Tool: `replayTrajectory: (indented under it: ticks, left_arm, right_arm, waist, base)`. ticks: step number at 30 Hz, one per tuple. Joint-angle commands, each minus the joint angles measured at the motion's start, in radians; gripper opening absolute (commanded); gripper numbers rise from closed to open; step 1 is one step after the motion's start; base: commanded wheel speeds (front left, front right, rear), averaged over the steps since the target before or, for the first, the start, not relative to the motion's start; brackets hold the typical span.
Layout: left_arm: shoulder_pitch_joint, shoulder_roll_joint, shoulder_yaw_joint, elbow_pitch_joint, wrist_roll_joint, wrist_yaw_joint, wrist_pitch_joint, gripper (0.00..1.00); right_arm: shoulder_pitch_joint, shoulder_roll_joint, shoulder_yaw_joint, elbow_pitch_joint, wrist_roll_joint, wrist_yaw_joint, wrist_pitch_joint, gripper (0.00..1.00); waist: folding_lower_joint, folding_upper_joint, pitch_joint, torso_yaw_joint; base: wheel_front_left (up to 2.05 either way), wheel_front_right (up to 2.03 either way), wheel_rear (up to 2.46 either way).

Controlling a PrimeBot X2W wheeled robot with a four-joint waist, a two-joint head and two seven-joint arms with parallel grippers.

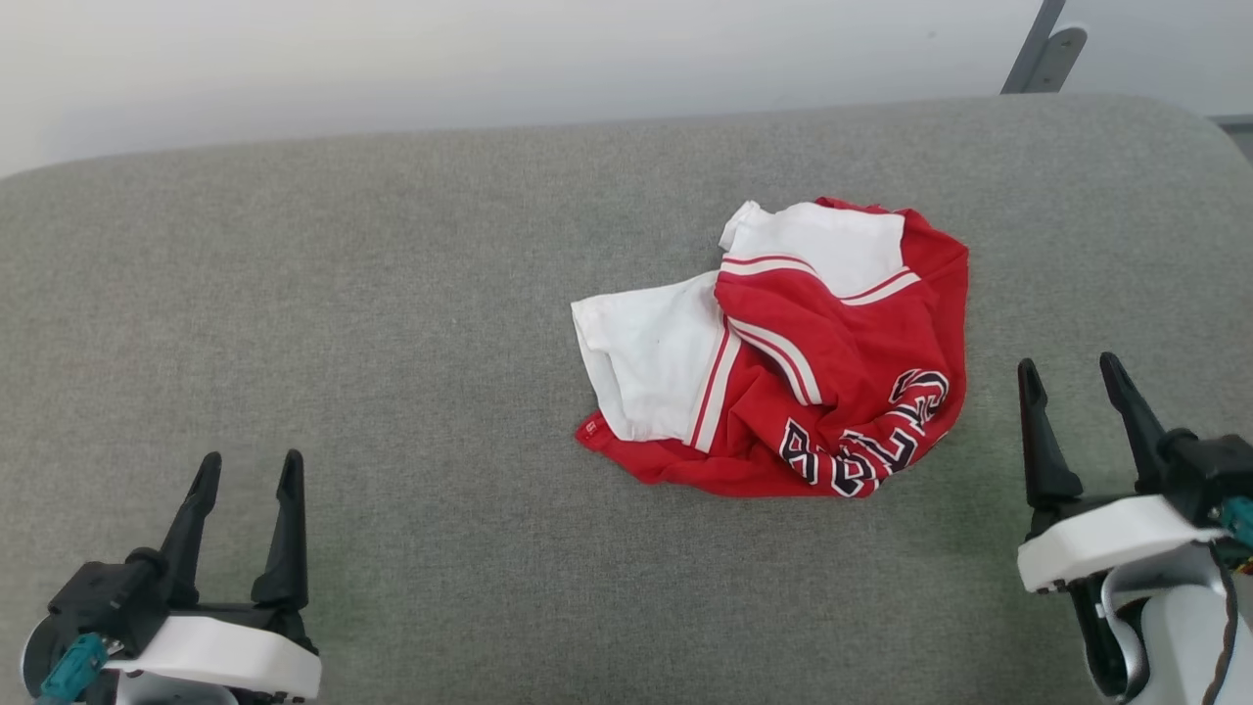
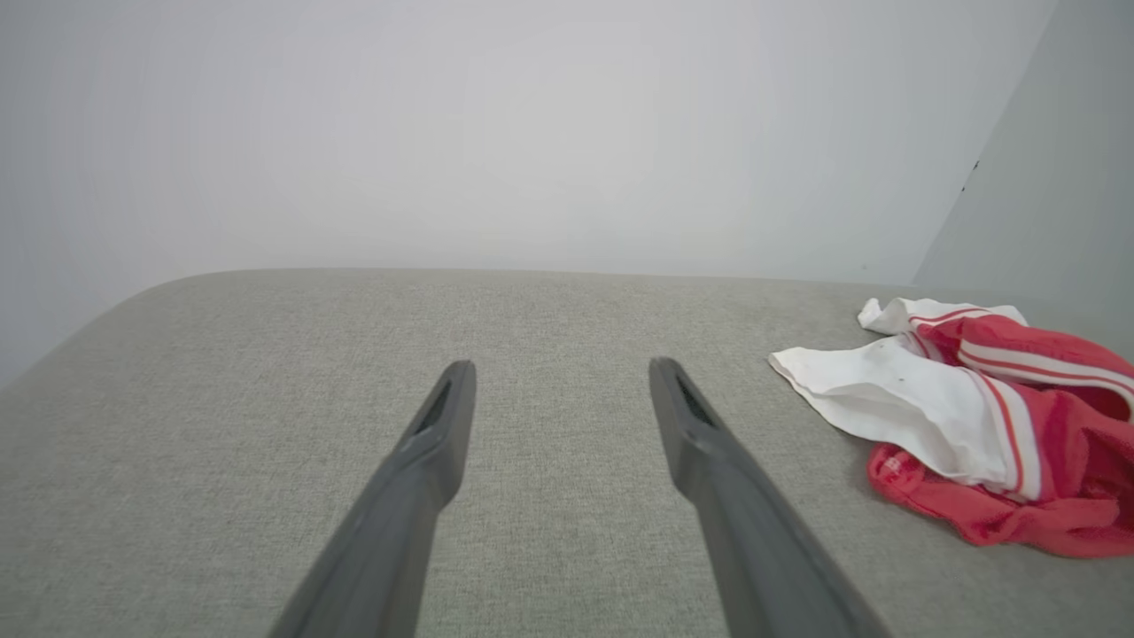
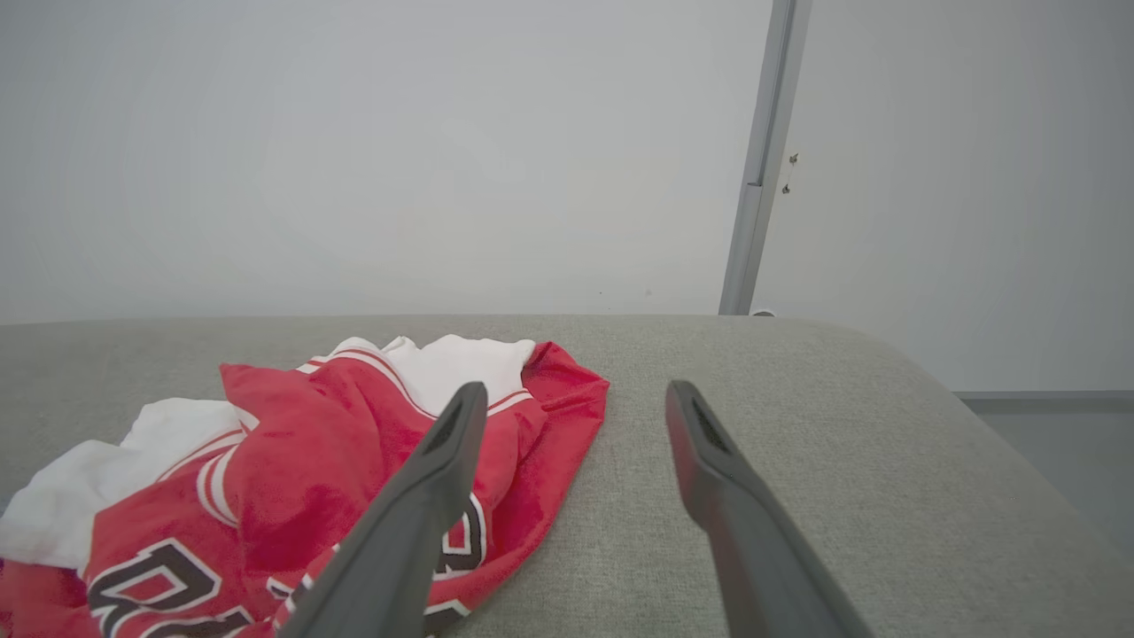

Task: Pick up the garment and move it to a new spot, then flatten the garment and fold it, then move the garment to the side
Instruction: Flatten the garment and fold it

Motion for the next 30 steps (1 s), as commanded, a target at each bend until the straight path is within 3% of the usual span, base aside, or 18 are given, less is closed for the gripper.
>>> replayTrajectory:
  ticks: [1,6,13,23,30]
  left_arm:
    - [0.004,-0.005,-0.003,-0.009,0.015,0.002,-0.002,1.0]
    - [-0.025,-0.023,-0.023,-0.028,0.014,0.002,-0.002,1.0]
    - [-0.083,-0.049,-0.073,-0.024,-0.007,0.002,-0.002,1.0]
    - [-0.19,-0.081,-0.155,0.015,-0.049,0.002,-0.002,1.0]
    - [-0.237,-0.094,-0.18,0.032,-0.063,0.002,-0.002,1.0]
  right_arm:
    - [-0.019,-0.011,0.002,0.004,0.002,-0.001,0.01,1.0]
    - [-0.092,-0.07,0.036,0.017,0.005,-0.001,0.101,1.0]
    - [-0.259,-0.223,0.155,0.039,0.025,-0.001,0.345,1.0]
    - [-0.578,-0.473,0.447,0.036,0.257,-0.001,0.823,1.0]
    - [-0.691,-0.545,0.546,0.051,0.377,-0.001,0.979,1.0]
  waist:
    - [0.0,-0.0001,0.011,0.004]
    - [0.0,-0.0001,0.057,0.026]
    - [0.0,-0.0001,0.149,0.084]
    - [0.0,-0.0001,0.293,0.184]
    - [0.0,-0.0001,0.342,0.218]
  base:
    - [0.0,0.0,0.0]
    - [0.0,0.0,0.0]
    - [0.0,0.0,0.0]
    - [0.0,0.0,0.0]
    - [0.0,0.0,0.0]
